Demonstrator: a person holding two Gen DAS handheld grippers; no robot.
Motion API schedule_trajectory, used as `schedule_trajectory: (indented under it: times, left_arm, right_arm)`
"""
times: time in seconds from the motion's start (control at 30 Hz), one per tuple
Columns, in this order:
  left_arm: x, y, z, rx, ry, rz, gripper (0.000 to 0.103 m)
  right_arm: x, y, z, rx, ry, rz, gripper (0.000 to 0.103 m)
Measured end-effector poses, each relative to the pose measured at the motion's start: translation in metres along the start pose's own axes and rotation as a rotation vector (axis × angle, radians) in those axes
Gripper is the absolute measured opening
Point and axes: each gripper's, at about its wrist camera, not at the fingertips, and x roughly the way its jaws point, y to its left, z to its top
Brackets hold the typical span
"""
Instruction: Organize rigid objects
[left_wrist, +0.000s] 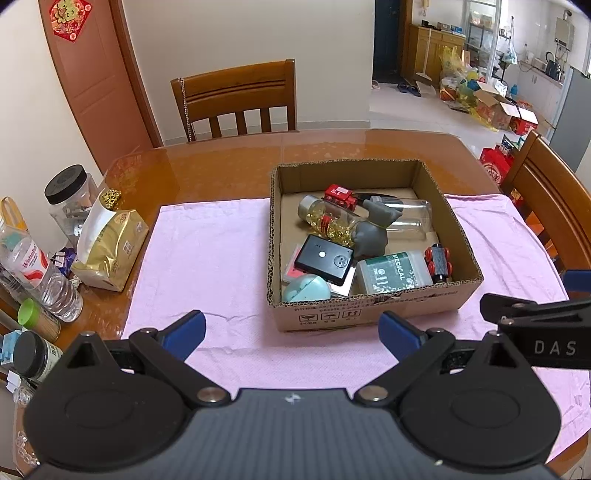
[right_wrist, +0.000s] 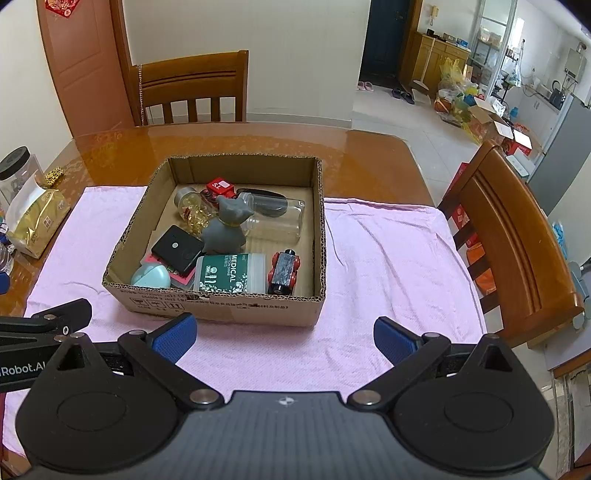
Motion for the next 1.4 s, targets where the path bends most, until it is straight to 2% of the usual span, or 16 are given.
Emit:
schedule_trajectory:
  times: [1.4]
  left_arm:
    - [-0.0012, 0.003, 0.0049, -0.009, 0.0, 0.004, 0.099]
  right_arm:
    - [-0.0022, 0.0048, 0.0059, -0.004, -0.011, -0.009, 0.103]
